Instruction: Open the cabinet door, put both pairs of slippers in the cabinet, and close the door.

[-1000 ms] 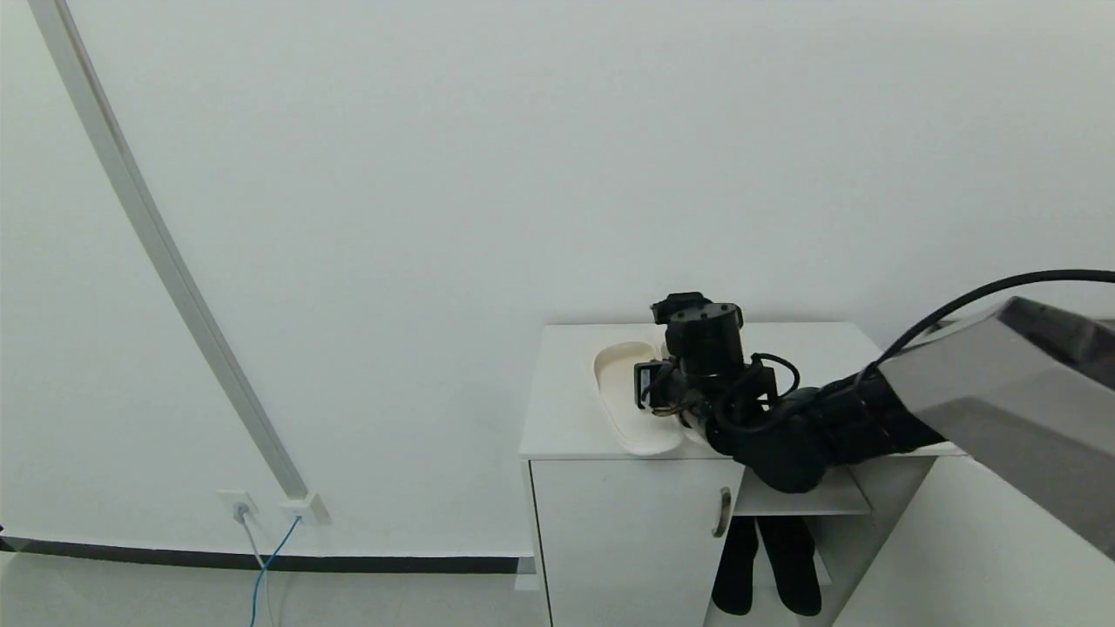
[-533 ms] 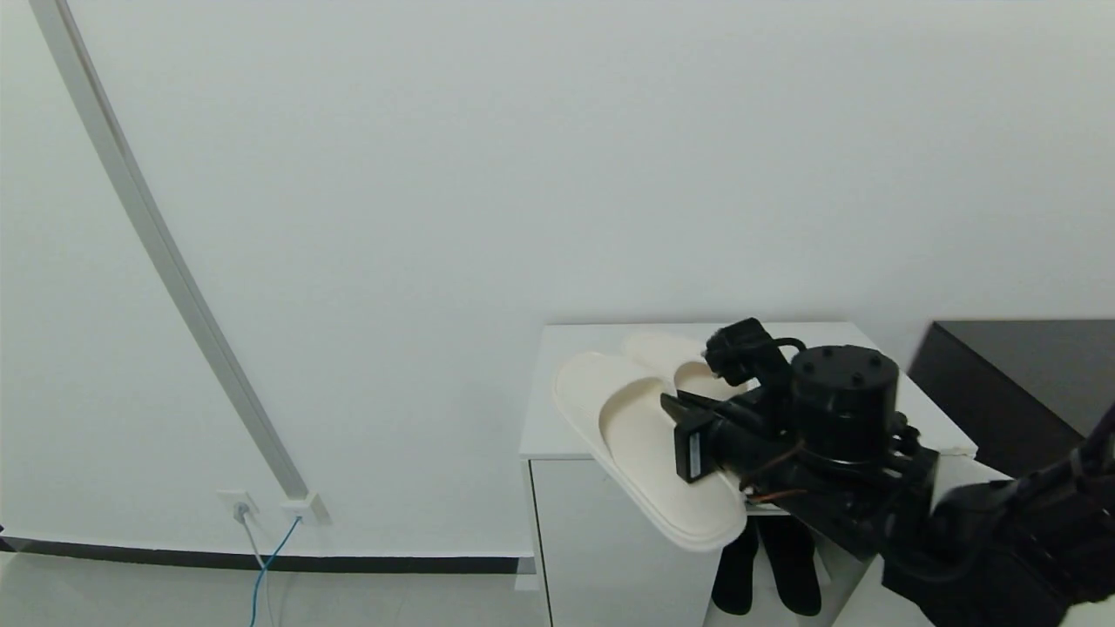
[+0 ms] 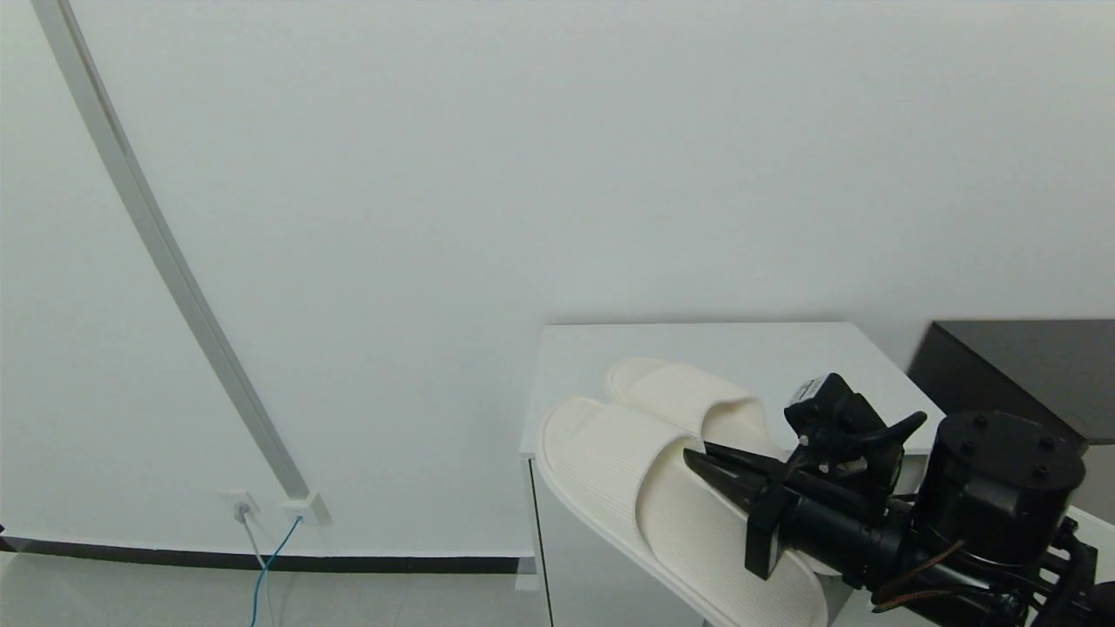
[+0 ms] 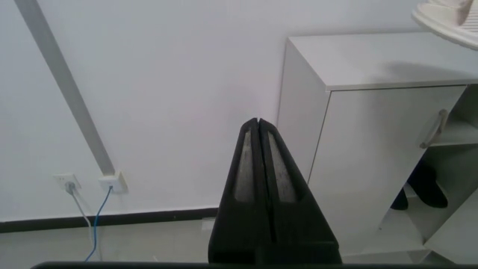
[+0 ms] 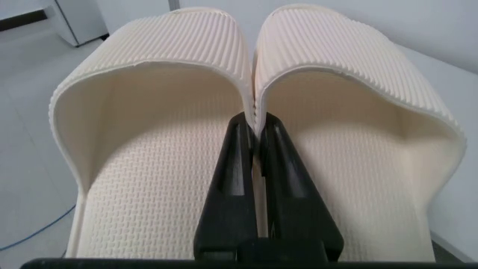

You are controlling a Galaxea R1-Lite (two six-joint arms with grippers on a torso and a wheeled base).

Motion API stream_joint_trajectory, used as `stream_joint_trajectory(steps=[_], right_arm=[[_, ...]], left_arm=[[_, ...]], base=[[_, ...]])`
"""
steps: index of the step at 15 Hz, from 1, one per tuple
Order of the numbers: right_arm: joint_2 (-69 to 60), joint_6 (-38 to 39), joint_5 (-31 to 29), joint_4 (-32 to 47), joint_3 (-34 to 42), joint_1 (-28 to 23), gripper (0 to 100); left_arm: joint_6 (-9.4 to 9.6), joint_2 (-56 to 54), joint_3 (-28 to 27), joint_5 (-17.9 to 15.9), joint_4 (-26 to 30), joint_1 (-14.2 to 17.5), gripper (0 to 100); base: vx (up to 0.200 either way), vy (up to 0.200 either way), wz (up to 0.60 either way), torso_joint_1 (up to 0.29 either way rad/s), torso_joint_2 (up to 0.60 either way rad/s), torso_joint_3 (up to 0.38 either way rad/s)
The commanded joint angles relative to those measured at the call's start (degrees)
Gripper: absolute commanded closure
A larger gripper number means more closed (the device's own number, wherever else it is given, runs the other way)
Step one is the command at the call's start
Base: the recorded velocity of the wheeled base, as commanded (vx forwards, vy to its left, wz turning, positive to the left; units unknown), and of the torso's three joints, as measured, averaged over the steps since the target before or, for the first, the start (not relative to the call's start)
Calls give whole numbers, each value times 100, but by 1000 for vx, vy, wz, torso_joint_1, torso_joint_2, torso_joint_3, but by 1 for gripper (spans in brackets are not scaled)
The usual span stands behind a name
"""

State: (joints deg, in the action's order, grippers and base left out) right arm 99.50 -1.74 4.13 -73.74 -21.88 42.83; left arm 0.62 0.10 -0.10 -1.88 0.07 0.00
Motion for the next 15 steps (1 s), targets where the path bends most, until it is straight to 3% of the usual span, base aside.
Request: stream_joint_trajectory(steps=[1,8,15], right_arm=[[-18,-1,0,-9,44,-11,100],[-10,-1,0,0,52,-20,100],[8,-1,0,18,96,-11,100]], left_arm=[[-1,-1,1,-6,1,0,100],[-1,-1,1,-6,1,0,100],[-1,-1,1,-6,1,9,100]], base=[[0,0,0,0,0,0],[-171,0,0,5,3,3],[0,0,0,0,0,0]])
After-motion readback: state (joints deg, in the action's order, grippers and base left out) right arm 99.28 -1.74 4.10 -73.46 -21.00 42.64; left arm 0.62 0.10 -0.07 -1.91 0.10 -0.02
